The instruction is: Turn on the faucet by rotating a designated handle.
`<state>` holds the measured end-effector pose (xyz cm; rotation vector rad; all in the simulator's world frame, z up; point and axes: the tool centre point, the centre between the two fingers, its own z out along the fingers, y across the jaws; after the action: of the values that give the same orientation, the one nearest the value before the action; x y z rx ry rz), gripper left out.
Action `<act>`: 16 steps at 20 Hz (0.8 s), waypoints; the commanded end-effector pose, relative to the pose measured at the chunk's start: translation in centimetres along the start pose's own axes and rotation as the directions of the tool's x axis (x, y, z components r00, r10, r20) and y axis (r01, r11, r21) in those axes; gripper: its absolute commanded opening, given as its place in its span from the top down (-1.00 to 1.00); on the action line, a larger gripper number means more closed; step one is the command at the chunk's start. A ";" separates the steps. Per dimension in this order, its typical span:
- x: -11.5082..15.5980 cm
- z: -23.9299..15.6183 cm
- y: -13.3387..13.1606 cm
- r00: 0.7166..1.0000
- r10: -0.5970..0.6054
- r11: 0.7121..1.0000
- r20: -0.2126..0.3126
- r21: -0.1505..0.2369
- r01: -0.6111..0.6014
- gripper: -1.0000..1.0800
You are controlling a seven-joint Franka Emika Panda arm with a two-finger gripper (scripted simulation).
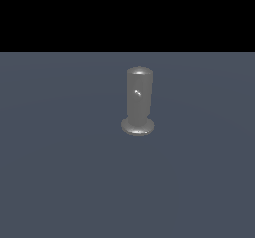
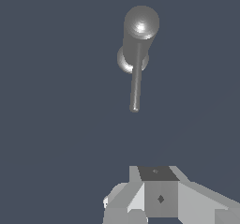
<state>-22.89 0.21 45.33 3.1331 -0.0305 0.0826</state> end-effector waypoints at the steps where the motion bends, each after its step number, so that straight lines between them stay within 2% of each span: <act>1: 0.3 1.9 -0.3 1.000 0.007 1.000 0.005 0.000 -0.007 1.00; 16: 3.0 15.5 -2.1 0.998 0.058 0.998 0.035 0.002 -0.059 1.00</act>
<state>-19.37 1.95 31.29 3.1365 -0.1142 0.0314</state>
